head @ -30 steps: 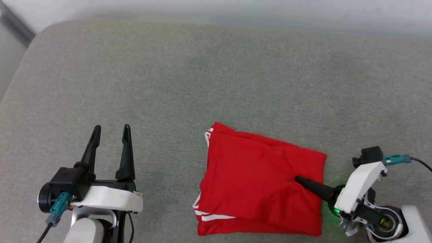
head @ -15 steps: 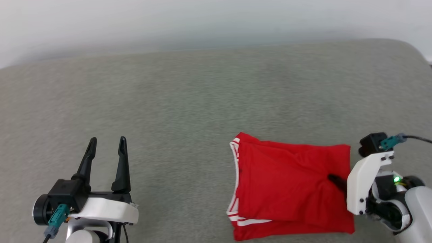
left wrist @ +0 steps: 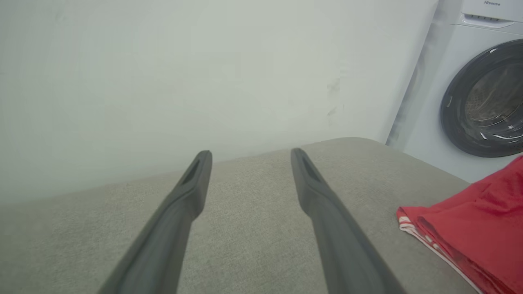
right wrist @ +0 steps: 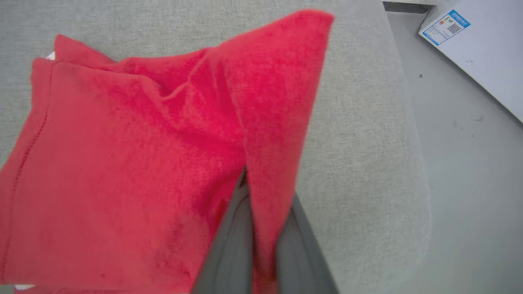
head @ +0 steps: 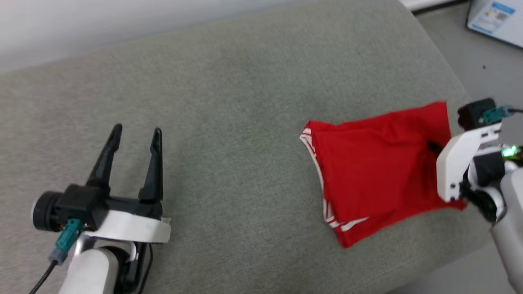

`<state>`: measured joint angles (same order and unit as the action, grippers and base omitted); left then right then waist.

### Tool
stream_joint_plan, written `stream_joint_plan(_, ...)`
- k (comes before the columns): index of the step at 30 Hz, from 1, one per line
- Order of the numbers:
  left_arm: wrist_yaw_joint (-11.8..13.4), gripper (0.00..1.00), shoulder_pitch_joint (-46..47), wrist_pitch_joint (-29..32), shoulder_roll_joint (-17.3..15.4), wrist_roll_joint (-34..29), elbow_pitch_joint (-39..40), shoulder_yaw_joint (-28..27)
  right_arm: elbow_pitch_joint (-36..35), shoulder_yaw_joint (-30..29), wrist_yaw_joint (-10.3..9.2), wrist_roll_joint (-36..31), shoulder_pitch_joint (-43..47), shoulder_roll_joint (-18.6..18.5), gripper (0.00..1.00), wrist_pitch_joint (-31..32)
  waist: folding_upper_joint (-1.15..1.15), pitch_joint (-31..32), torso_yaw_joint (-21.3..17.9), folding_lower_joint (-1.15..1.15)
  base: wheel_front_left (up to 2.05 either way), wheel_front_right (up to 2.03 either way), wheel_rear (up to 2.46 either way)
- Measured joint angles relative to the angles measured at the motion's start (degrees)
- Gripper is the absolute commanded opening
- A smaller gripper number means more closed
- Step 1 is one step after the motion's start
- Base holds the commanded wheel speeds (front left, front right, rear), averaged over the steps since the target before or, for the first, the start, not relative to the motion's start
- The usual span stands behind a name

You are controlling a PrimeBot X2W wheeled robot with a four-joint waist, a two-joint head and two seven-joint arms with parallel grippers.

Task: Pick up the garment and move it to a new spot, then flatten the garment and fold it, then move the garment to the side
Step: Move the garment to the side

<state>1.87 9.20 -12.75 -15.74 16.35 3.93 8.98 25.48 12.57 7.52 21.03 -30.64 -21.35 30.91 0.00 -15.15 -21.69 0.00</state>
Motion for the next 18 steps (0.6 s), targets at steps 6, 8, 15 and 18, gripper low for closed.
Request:
stream_joint_plan(6,-1.8,1.0,4.9,3.7,-2.4,-1.6,3.8,1.8,6.5,-4.0,0.01,-4.4,-8.1,0.4,0.0,-8.1,0.0,-7.4,-3.2,0.01,0.0,0.0,0.0)
stream_joint_plan(8,-2.3,1.0,6.9,4.6,-3.1,-2.2,4.6,2.3,9.0,-6.1,0.01,-6.5,-10.0,0.0,0.0,-10.6,0.0,-10.0,-3.8,0.01,0.0,0.0,0.0)
stream_joint_plan(15,-3.4,1.0,11.6,6.7,-4.5,-3.6,7.6,3.6,16.3,-15.9,0.01,-13.9,-17.3,-1.6,0.0,-18.0,0.0,-17.8,-3.7,0.01,0.0,0.0,0.0)
stream_joint_plan(18,-3.9,1.0,13.6,7.6,-5.2,-4.2,9.0,4.1,18.9,-20.8,0.01,-17.1,-19.5,-1.7,0.0,-20.3,0.0,-20.4,-2.9,0.01,0.0,0.0,0.0)
